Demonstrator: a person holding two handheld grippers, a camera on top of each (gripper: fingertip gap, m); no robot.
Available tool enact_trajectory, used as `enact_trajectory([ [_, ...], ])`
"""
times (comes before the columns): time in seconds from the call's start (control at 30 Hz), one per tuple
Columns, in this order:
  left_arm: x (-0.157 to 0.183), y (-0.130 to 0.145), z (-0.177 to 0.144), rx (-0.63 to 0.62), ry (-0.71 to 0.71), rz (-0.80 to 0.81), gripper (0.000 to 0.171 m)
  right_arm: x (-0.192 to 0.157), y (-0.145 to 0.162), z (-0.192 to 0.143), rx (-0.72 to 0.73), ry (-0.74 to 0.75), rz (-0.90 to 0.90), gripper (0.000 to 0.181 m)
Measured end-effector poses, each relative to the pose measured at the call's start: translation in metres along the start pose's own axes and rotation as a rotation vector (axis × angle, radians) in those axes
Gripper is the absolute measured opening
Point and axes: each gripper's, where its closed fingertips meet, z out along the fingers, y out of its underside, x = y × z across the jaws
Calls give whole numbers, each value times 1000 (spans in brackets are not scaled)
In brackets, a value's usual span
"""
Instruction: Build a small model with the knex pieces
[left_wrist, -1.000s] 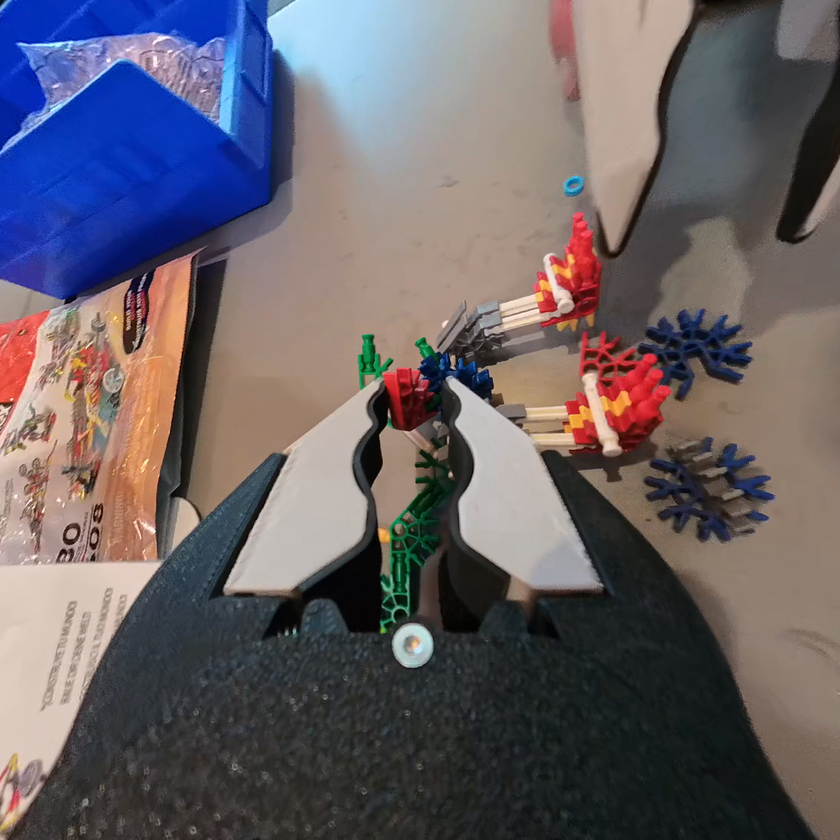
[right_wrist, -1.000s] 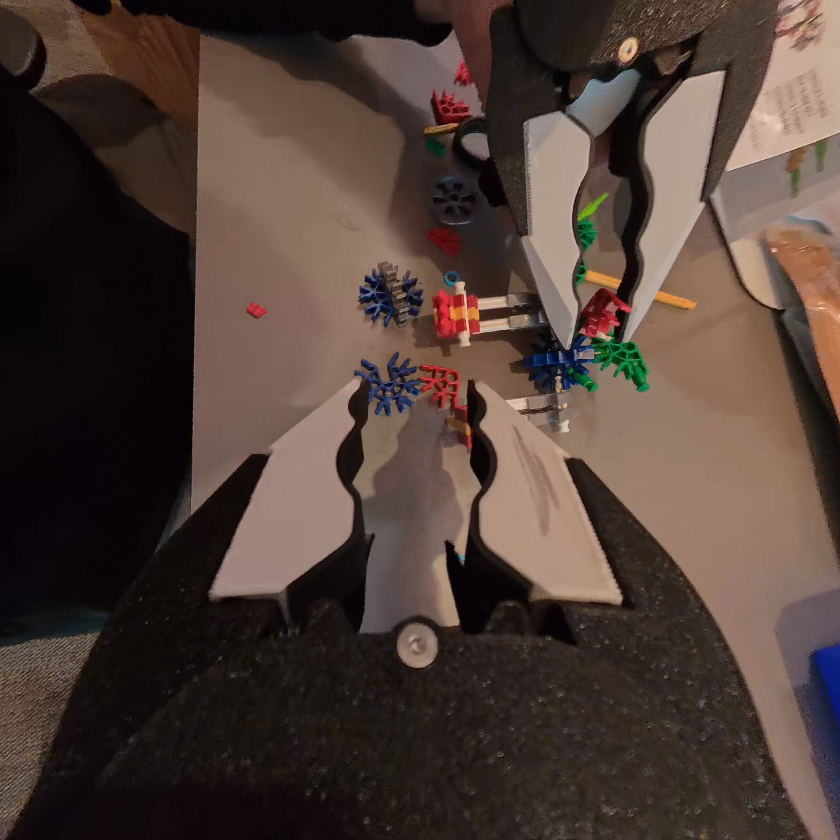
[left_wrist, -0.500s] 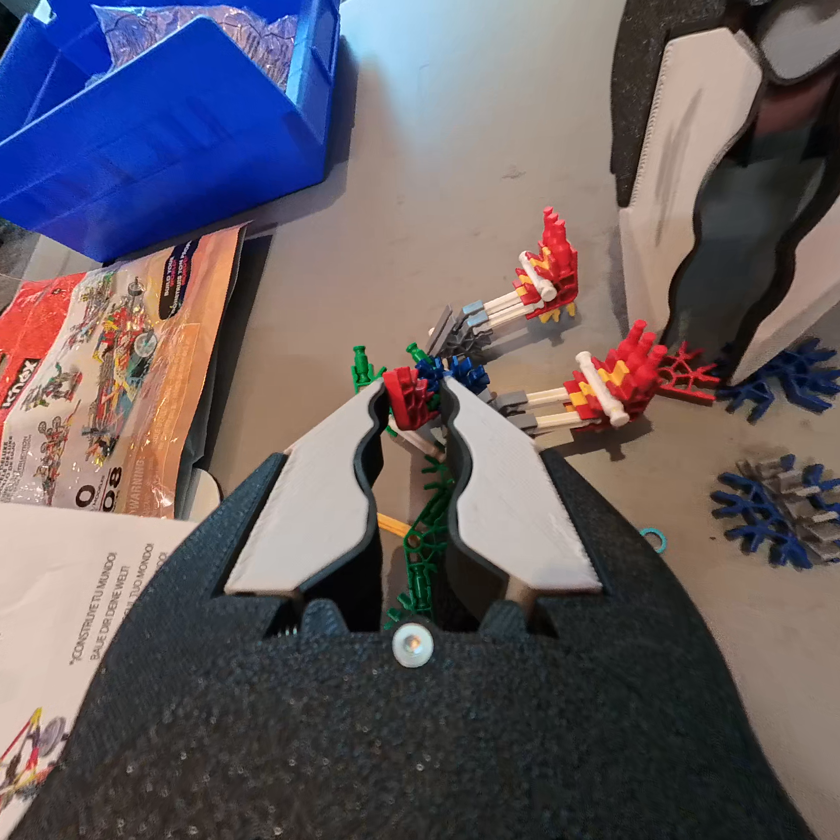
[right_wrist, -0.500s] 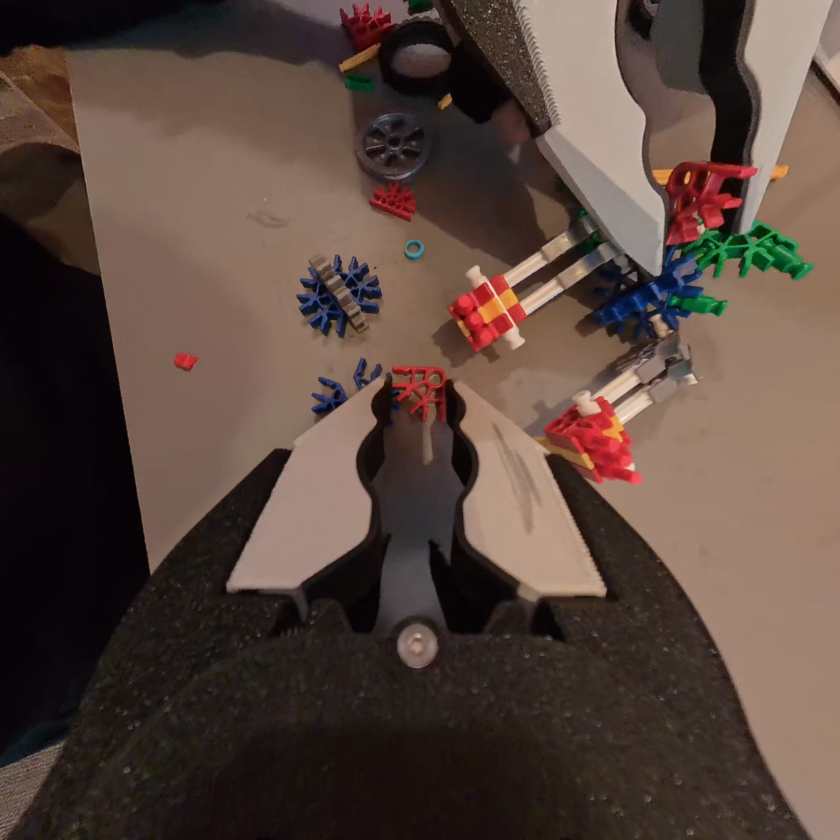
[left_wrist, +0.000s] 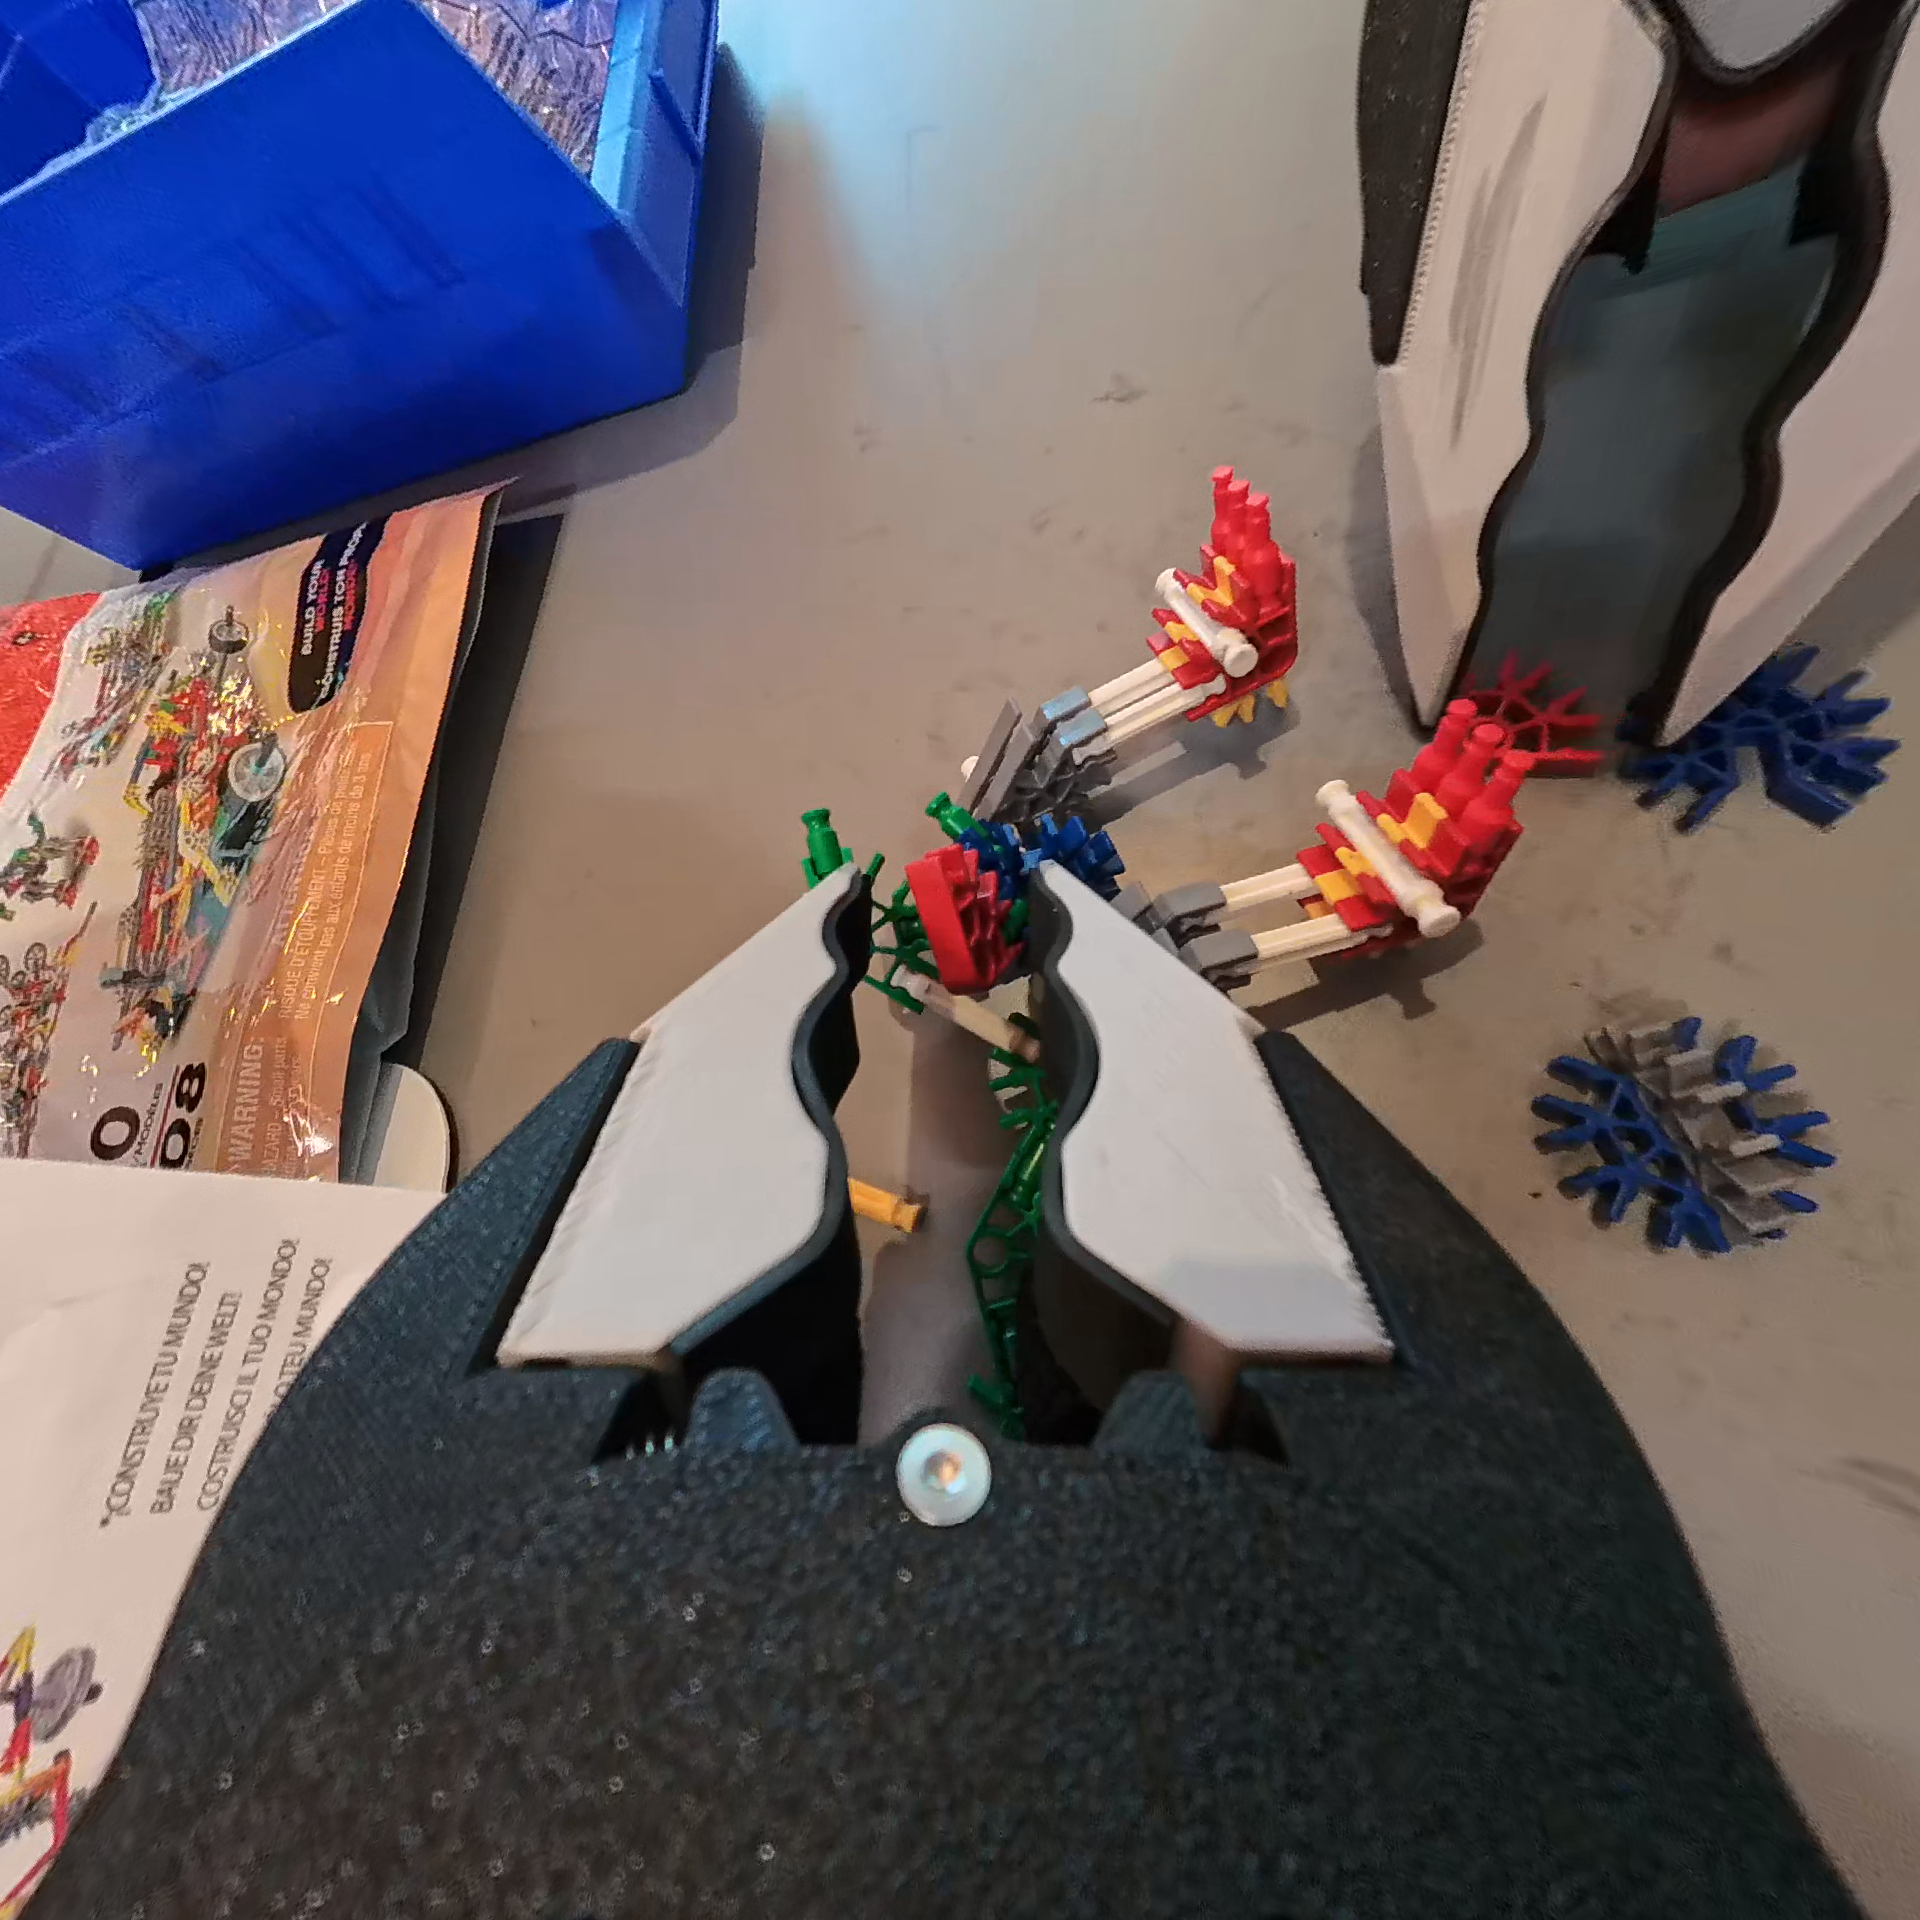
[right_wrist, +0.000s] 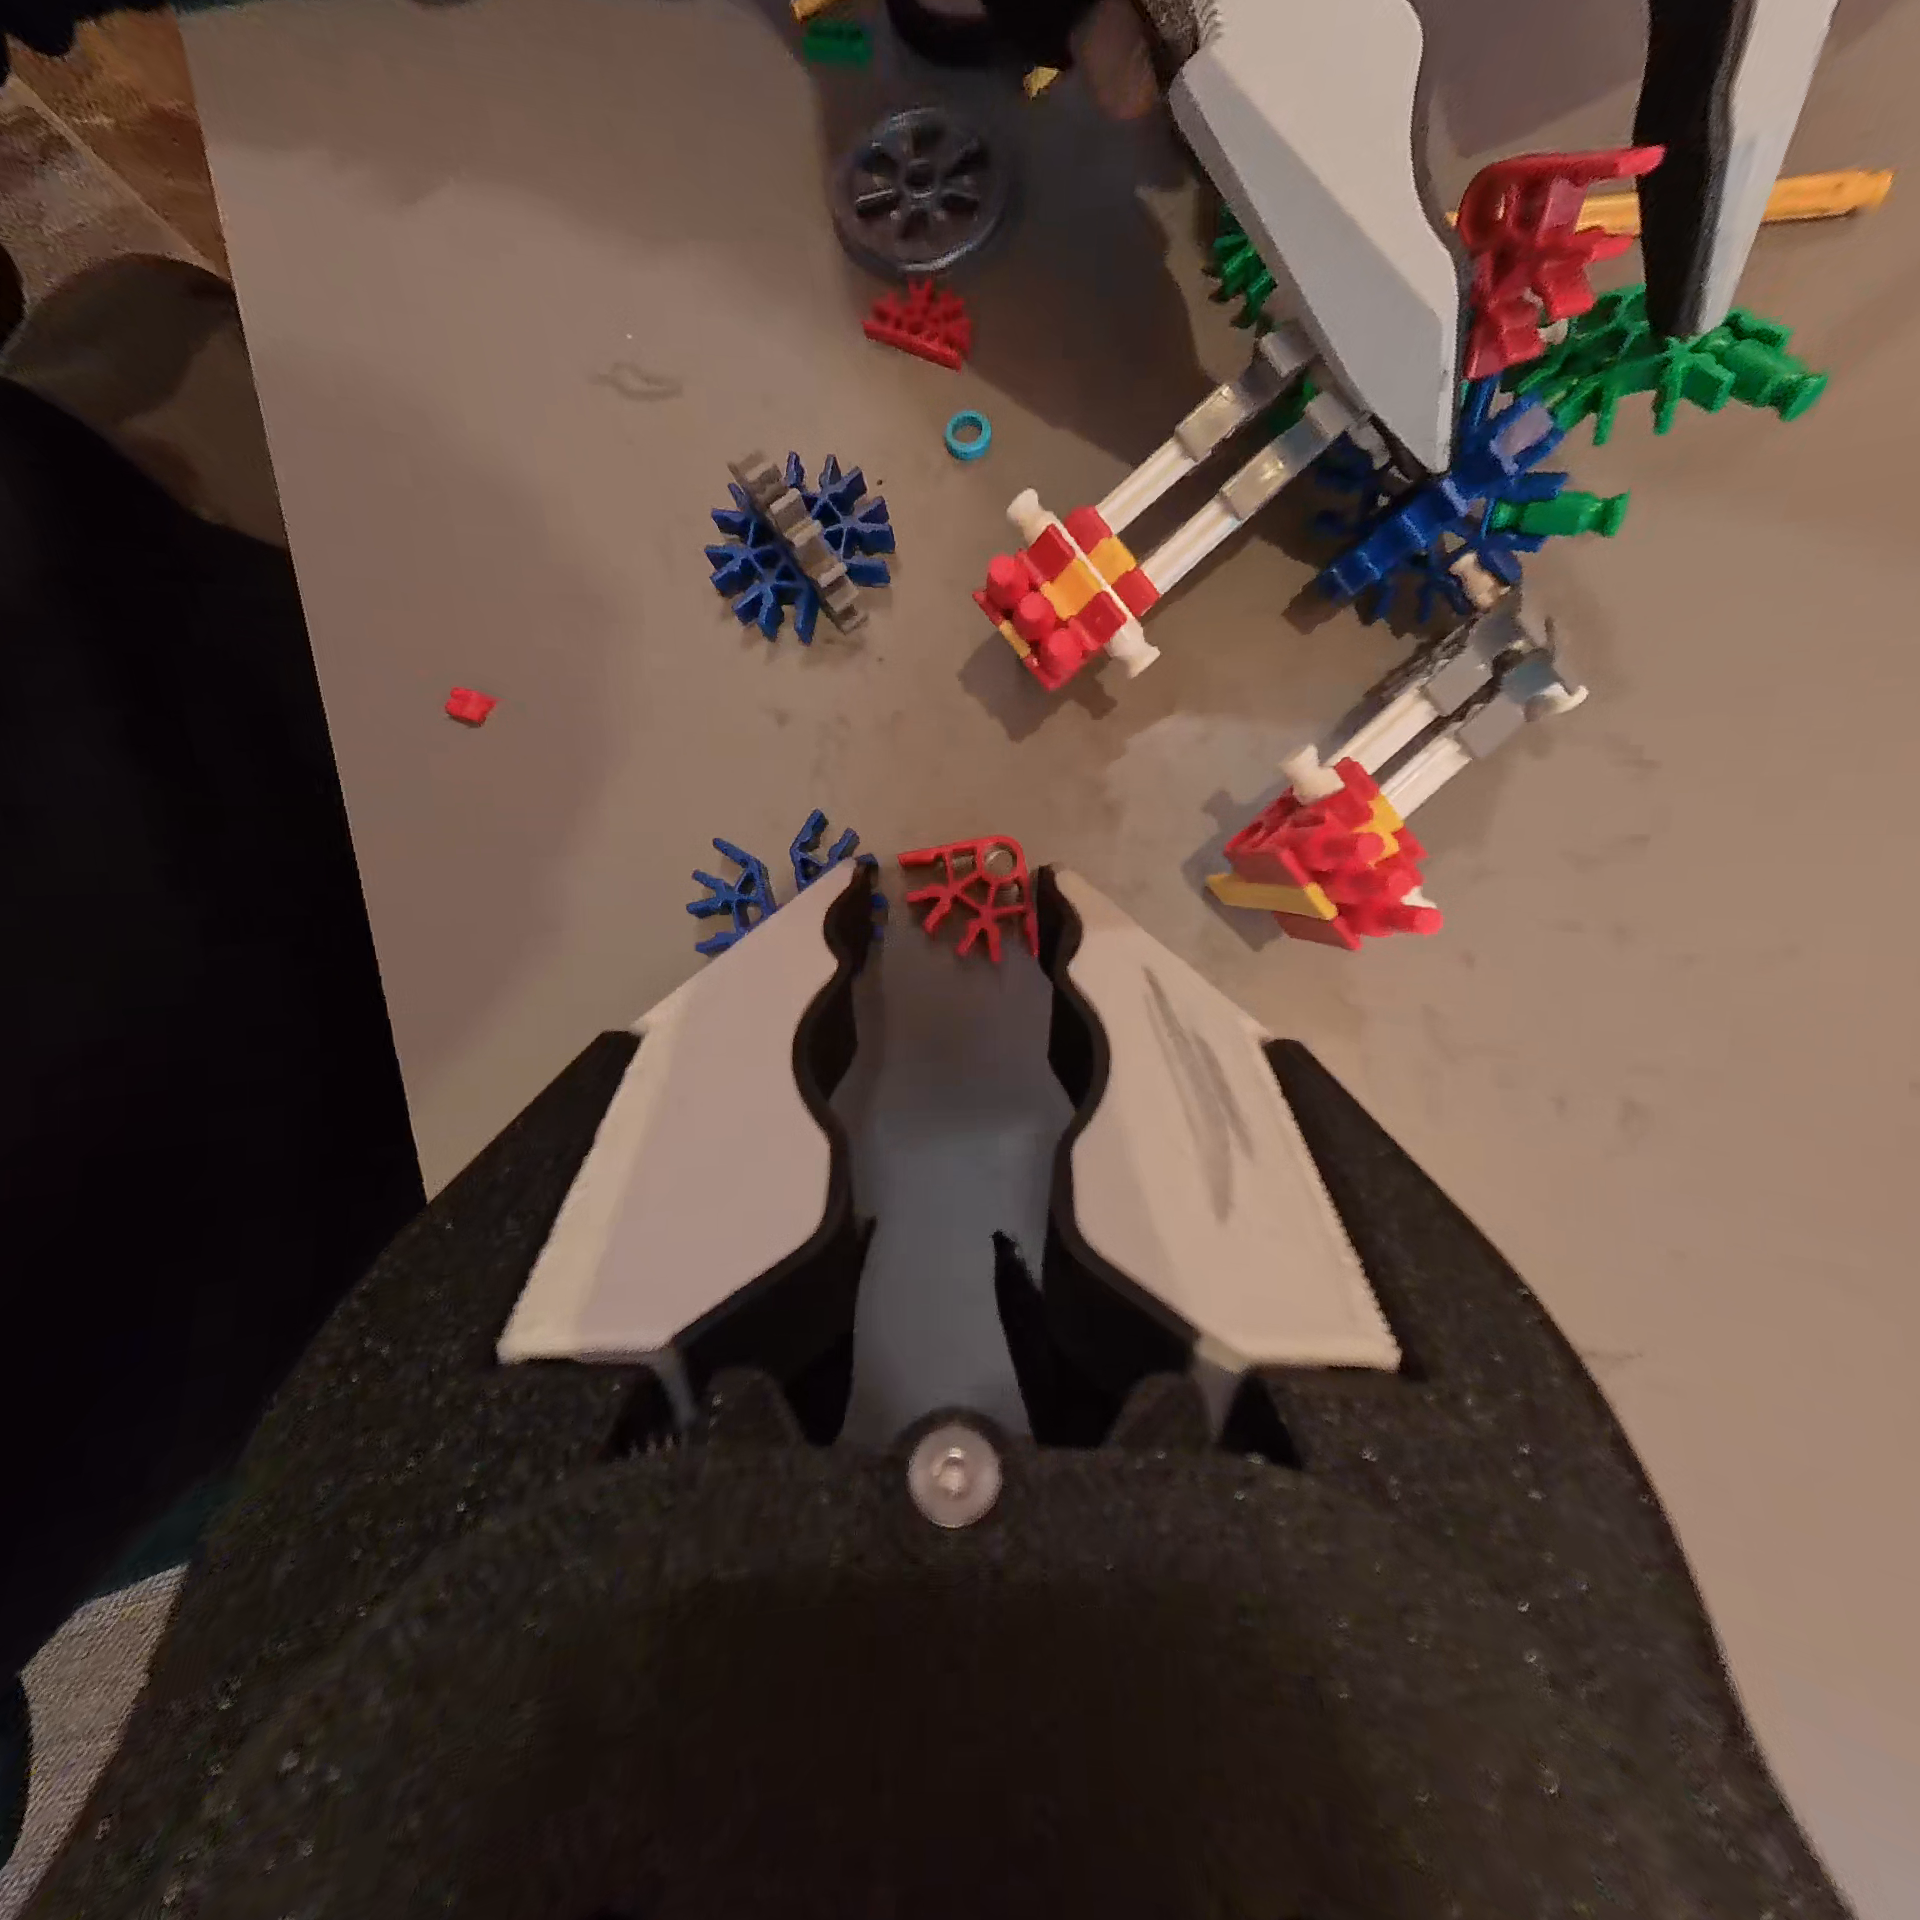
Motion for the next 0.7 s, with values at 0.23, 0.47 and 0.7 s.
enact_trajectory([
  [0.23,1,1,-1,0,7,-7,29,0,17,-20,-53,-18,-1,27],
  [0.47,2,0,0,2,12,-7,29,3,1,-11,-43,1,-40,36],
  [0.7,1,-1,0,5,10,-12,32,9,3,0,-49,68,-54,21],
])
